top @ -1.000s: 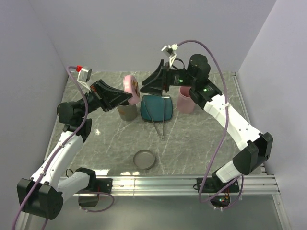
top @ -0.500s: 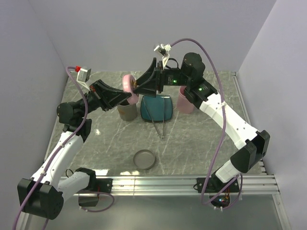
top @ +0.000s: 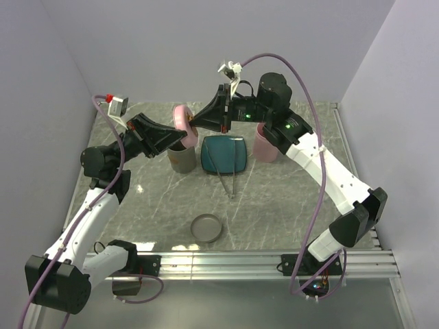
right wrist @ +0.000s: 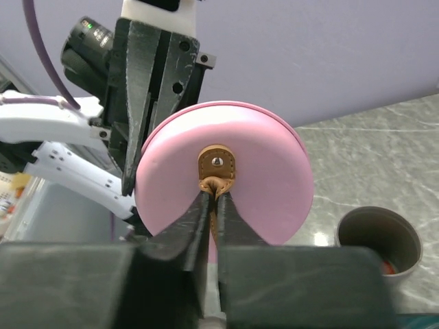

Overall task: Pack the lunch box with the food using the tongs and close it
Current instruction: Pick up the box lid from the center of the board.

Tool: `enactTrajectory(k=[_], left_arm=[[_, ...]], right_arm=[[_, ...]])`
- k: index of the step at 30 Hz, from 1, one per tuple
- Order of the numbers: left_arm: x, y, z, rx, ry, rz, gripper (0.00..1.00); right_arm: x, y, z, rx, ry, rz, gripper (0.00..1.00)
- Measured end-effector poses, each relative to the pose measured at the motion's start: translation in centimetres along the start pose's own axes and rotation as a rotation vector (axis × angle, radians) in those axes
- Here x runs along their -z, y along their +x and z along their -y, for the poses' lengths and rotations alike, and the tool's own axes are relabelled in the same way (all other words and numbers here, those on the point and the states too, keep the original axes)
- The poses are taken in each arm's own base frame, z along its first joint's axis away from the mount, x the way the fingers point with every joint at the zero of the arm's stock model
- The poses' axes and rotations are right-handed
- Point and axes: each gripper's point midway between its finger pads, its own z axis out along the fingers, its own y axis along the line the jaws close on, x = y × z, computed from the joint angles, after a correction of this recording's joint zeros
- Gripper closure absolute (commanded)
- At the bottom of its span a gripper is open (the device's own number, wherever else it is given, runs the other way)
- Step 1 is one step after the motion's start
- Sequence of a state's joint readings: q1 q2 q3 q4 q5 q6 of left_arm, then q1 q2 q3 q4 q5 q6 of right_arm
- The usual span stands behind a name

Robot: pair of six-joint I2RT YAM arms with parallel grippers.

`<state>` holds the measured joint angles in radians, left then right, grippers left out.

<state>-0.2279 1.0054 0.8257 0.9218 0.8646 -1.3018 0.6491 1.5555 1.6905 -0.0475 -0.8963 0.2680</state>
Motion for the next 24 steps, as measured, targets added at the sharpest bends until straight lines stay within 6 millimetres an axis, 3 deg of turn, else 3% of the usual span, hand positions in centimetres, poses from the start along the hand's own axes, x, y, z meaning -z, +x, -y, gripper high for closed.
enactTrajectory(k=[2,3,6,11,14,15,17,18,20,24], left_arm=[[0.0,0.0,-0.1,-0.002,-0.003,0.002,0.94],[0.0,0.0,-0.1,-0.002,-0.006,0.002,0.84],[0.0,0.1,-0.6,-0.006,-0.022,-0.001,0.67],[0.2,0.5,-1.5,-0.003,-0.059,-0.014,0.54],[0.3,0.8,-2.3,-0.002,-0.087,-0.024,0.34],[0.3,0.9,-2.6,0.003,-0.101,-0.029,0.24],[0.5,1.2,-3.4,0.008,-0.132,-0.038,0.21],[0.5,1.2,-4.0,0.01,-0.16,-0.043,0.1],[0.6,1.2,-4.9,-0.001,-0.211,-0.055,0.01],[0.7,0.9,-6.2,-0.054,-0.308,-0.101,0.01]], right_arm=[[0.1,0.1,0.2,0.003,0.012,-0.006,1.0],[0.1,0.1,0.2,0.005,0.016,-0.01,1.0],[0.2,0.5,0.4,0.001,0.025,-0.021,1.0],[1.0,0.5,1.4,-0.021,0.056,-0.023,1.0],[2.0,0.3,2.5,-0.049,0.088,-0.012,1.0],[2.6,0.2,3.0,-0.059,0.106,-0.008,1.0],[3.5,-0.2,4.1,-0.065,0.143,0.003,1.0],[4.0,-0.3,4.6,-0.071,0.166,0.006,1.0],[5.6,-0.4,5.9,-0.084,0.228,0.005,1.0],[9.5,0.2,9.2,-0.106,0.415,-0.019,1.0]])
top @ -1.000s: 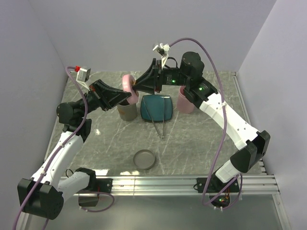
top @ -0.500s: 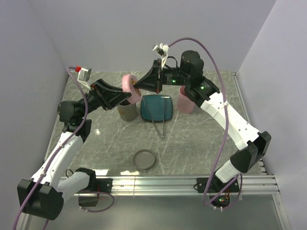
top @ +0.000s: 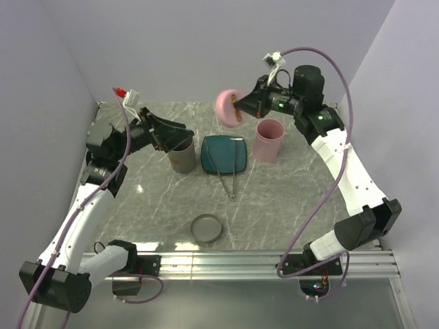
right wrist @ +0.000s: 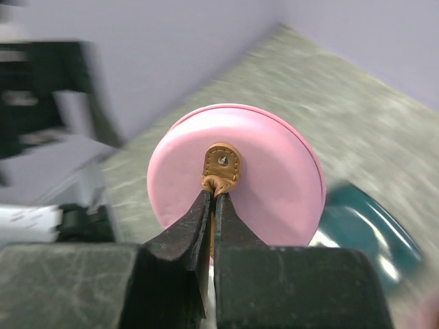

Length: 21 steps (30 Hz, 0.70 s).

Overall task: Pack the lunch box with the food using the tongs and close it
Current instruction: Pick up the box lid from the center of the board, then close the box lid on the packing box.

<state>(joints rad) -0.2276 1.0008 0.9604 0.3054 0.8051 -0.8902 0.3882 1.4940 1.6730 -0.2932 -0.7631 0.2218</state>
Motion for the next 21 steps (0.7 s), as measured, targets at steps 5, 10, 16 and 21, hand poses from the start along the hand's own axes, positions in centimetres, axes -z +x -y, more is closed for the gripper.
enactTrajectory(k=[5,10,16,21], left_arm=[[-0.4,-1.2,-2.0,-0.142,-0.138,-0.074,0.01],[0.6,-1.2,-5.2,-0.264,-0.316,-0.167,0.01],[2.0,0.1,-8.9,-0.279,-0.47,-0.272,0.01],[3.2,1.8,-9.8,-0.266,-0.507,-0.314,0.0]], right_arm=[[3.7,1.9,6.8,-0.042,0.297,-0.085,1.0],[7.0,3.2,12.5,-0.081,0.521,-0.201,1.0],[8.5,6.7,19.6,-0.13,0.692,-0.367,1.0],[8.1,10.5,22.8,-0.175,0.734,-0.496,1.0]])
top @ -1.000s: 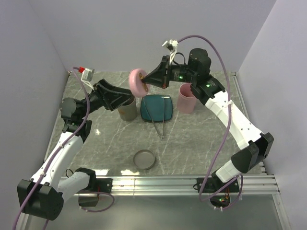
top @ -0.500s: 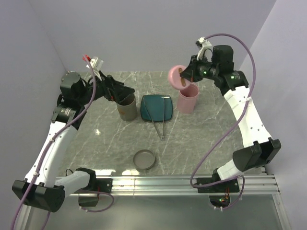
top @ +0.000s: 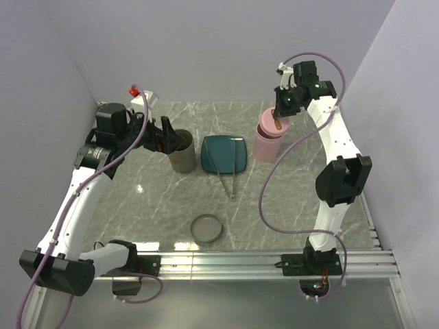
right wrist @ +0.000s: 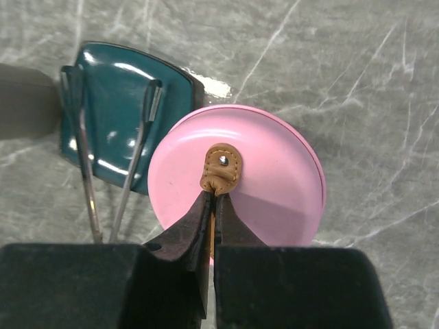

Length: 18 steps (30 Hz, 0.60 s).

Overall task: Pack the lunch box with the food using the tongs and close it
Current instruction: Close the box lid on the packing box.

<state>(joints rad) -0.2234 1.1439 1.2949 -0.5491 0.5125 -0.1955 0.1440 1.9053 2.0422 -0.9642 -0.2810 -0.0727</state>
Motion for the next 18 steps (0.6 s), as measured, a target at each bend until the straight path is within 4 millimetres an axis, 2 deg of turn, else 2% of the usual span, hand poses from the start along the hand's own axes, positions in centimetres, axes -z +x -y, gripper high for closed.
enactTrajectory(k=[6,18], left_arm=[[0.5,0.6,0.1,-0.003,-0.006,-0.002,0.01],[0.4,1.1,-0.1,-0.004,-0.005,-0.005,0.01]], right_arm=[[-2.2,0.7,1.0,0.001,0.02,-0.056,1.0],[-2.4,0.8,0.0,-0.005,-0.039,-0.065,1.0]])
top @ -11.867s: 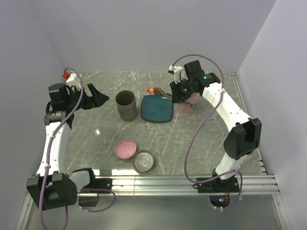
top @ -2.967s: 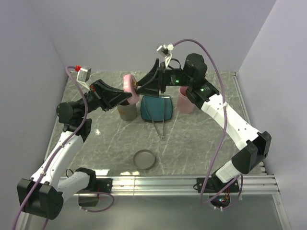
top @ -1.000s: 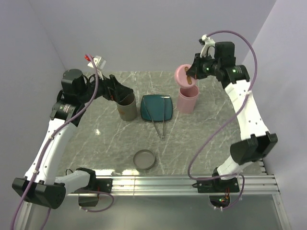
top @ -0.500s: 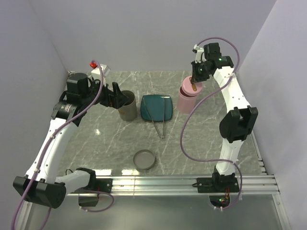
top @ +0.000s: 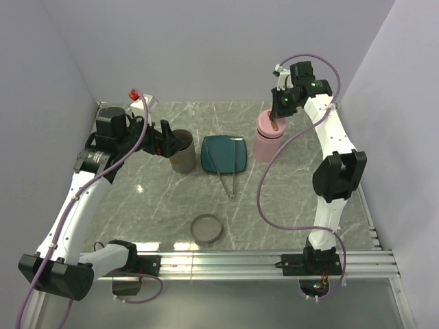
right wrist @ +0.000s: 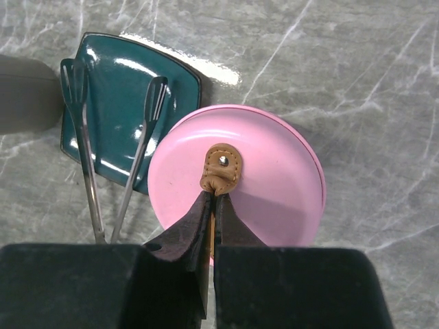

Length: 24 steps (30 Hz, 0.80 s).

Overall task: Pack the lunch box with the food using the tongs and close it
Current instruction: Close the box lid on the packing box.

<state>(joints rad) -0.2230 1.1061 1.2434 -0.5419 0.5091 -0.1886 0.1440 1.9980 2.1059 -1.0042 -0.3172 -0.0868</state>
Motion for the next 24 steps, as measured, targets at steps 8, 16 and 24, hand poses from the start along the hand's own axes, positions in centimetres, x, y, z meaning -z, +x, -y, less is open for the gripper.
enactTrajectory(k=[8,16,24], left_arm=[[0.0,-0.1,0.0,0.005,0.002,0.005,0.01],[-0.1,0.2,-0.1,0.012,0.002,-0.003,0.01],[-0.2,0.4,-0.2,0.015,0.004,-0.009,0.01]], right_arm=[[-2.0,0.7,0.3,-0.018,-0.018,-0.037,1.0],[-2.3,0.5,0.4,-0.029,-0.033,-0.034,1.0],[-2.2,0.7,0.5,-0.04,-0.05,-0.037,1.0]])
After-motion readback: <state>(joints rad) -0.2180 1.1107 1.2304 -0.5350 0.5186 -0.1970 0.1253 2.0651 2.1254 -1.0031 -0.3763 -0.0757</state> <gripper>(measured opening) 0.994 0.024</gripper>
